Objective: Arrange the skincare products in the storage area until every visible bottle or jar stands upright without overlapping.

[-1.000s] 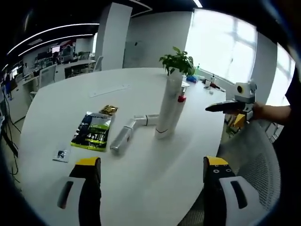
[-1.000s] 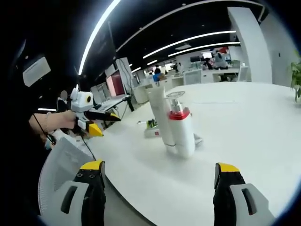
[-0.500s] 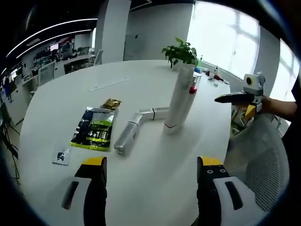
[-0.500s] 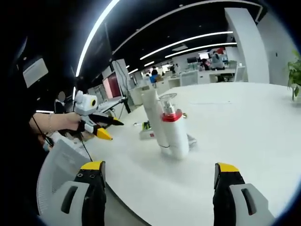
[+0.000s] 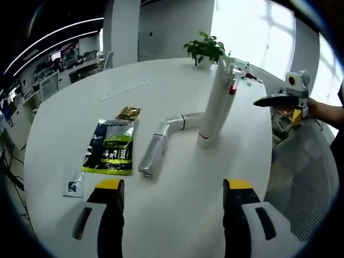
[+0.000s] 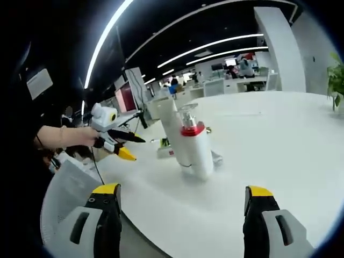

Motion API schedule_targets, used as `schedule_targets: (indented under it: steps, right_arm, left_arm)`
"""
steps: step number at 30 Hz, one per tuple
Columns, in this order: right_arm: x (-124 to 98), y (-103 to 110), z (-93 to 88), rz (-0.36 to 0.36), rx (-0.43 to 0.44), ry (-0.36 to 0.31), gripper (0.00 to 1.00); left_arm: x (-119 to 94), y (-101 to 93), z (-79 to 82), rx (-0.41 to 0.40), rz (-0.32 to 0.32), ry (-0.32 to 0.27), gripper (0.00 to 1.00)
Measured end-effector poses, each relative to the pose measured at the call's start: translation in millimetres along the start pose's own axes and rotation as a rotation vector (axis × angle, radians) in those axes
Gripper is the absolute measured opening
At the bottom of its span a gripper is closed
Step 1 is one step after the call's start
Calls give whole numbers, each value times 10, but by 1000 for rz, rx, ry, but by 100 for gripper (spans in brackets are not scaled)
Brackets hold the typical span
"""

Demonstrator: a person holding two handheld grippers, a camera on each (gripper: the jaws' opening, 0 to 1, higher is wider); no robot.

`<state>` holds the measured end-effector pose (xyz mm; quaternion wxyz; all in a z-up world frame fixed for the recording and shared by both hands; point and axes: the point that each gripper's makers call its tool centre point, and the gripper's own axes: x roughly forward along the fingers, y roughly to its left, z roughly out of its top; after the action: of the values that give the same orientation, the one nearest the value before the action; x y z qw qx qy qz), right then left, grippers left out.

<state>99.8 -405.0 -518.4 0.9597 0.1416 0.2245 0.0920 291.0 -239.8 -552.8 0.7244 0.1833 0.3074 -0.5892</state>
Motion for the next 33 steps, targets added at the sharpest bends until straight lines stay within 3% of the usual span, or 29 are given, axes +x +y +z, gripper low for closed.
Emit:
schedule_targets:
  steps: [12, 23, 33]
  right_arm:
    - [50, -54, -49, -1, 16, 12, 97]
    - [93, -60, -29, 5, 29, 4, 97]
    - [9, -176, -97, -13, 51, 6, 97]
  left_arm:
    - [192, 107, 120, 20, -3, 11, 64]
    - [492, 96, 225, 120, -12, 27, 58]
    - [652, 108, 152, 150, -17, 67, 52]
